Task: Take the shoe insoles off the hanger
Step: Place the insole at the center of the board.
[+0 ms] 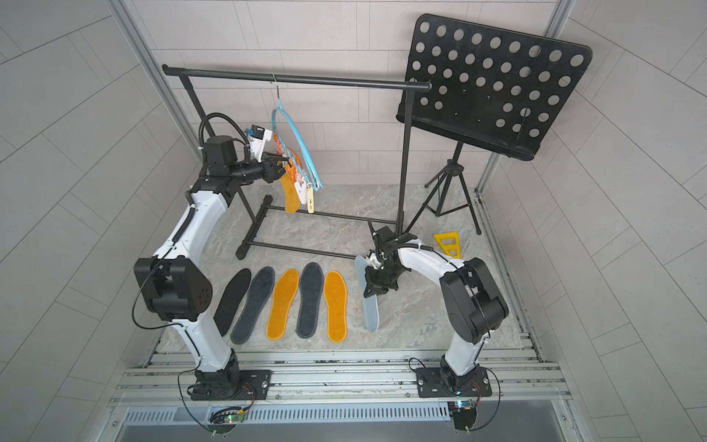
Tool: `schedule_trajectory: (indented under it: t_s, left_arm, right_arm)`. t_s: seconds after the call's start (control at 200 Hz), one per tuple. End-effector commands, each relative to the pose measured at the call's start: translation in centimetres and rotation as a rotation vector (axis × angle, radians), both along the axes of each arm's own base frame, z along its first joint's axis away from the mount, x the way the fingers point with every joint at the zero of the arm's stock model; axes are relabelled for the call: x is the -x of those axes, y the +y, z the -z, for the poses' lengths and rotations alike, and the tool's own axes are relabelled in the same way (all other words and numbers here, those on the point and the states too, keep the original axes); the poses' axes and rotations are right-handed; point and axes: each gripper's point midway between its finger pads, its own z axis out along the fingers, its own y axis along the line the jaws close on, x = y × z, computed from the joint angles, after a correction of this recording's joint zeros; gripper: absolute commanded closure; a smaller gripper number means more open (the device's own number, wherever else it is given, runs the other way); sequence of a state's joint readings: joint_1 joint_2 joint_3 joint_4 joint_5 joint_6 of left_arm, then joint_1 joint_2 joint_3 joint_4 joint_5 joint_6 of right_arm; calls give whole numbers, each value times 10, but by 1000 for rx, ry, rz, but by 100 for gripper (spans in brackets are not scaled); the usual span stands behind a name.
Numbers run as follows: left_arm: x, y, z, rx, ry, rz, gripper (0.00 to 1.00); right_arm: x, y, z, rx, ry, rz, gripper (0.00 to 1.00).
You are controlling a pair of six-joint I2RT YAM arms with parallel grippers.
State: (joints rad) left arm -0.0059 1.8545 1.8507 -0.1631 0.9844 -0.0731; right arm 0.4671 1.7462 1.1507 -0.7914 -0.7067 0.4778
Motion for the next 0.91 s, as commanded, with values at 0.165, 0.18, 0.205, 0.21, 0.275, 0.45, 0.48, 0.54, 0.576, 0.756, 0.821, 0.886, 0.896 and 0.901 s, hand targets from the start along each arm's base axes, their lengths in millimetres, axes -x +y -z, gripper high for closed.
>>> schedule_trajectory:
  t_s: [0.165, 0.18, 0.205, 0.21, 0.275, 0.45, 0.48, 0.54, 0.576, 0.756, 0.821, 0.886, 0.896, 0.901]
  left_arm:
    - [7, 4, 6, -21, 25, -10, 100]
    - [7, 4, 6, -22, 25, -10, 100]
    - [7, 4, 7, -22, 26, -10, 100]
    - [7, 4, 6, -23, 25, -9, 100]
    - [9, 4, 6, -34, 20, -9, 100]
    - [9, 5, 9, -43, 26, -12, 100]
    - [9, 5, 9, -42, 25, -10, 100]
    - [9, 5, 9, -40, 27, -10, 100]
    - [9, 5, 9, -40, 27, -10, 100]
    - [10, 5, 8, -42, 24, -14, 100]
    - [11, 5, 9, -42, 29, -14, 100]
    - [12, 5, 10, -40, 30, -14, 100]
    - [12, 5, 10, -40, 31, -13, 100]
    - [12, 5, 10, -40, 31, -13, 100]
  right_arm:
    - [-17, 27, 24, 29, 7, 47, 94]
    - [-18, 28, 26, 29, 10, 50, 93]
    - [-17, 29, 29, 31, 20, 61, 92]
    - [-17, 29, 30, 31, 23, 64, 91]
    - [-17, 31, 35, 21, 36, 82, 88]
    - [-16, 18, 34, 81, -2, 104, 67]
    - [-17, 16, 32, 87, -11, 107, 64]
    - [-17, 12, 29, 95, -19, 111, 58]
    - [-16, 10, 28, 98, -17, 114, 56]
    - [-14, -11, 0, 154, -111, 55, 53]
    - [-16, -17, -21, 154, -209, -4, 53]
    - [-19, -25, -48, 147, -337, -51, 53]
    - [-20, -26, -52, 147, -358, -58, 53]
    - [-20, -27, -55, 147, -370, -60, 53]
